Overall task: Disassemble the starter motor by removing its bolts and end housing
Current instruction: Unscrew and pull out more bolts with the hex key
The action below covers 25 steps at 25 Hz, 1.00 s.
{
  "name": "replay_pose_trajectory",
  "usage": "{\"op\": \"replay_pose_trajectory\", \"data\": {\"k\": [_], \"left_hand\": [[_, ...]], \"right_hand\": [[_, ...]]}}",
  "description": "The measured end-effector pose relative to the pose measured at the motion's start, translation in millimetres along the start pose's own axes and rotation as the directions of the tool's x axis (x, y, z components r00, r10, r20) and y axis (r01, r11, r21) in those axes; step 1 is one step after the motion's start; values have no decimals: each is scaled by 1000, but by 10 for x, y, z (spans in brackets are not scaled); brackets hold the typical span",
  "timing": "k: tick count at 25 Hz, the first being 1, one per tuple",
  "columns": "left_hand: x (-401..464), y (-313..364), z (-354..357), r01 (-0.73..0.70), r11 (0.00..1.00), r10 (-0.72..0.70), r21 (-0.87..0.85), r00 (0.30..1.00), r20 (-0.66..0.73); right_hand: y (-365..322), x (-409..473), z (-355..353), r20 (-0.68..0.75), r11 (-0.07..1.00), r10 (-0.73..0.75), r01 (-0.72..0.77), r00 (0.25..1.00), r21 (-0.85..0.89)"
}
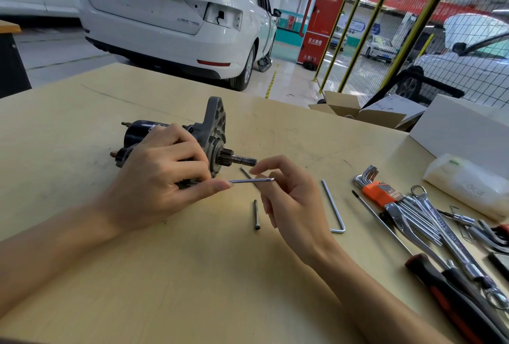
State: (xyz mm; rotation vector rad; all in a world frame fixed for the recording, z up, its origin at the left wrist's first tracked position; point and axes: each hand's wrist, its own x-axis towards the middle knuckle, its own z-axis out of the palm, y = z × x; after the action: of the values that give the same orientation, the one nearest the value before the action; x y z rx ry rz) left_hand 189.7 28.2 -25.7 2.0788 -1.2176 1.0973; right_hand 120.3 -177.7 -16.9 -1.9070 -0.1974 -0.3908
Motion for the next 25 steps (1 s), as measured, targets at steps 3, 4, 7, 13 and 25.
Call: {"op": "replay_pose_trajectory", "data": {"k": [3,4,7,13,25], "left_hand": [[0,5,4,3,1000,-3,-2,1000,-9],[-1,7,3,6,1000,-6,-4,1000,-10],[0,11,-4,6,1000,-6,2,1000,-1],[-3,8,-4,0,1000,-1,23,1000,11],[-4,15,-6,12,1000,-12,5,1000,-2]], "right_hand": [[-15,13,0,-46,999,16,-14,999,32],[-24,14,-6,-38,998,18,-16,999,64],[-60,-10,-23,87,986,1,-15,996,163],[-88,-50,-36,201,974,-89,43,975,221],[-54,-30,-22,160,983,-55,26,986,180]]}}
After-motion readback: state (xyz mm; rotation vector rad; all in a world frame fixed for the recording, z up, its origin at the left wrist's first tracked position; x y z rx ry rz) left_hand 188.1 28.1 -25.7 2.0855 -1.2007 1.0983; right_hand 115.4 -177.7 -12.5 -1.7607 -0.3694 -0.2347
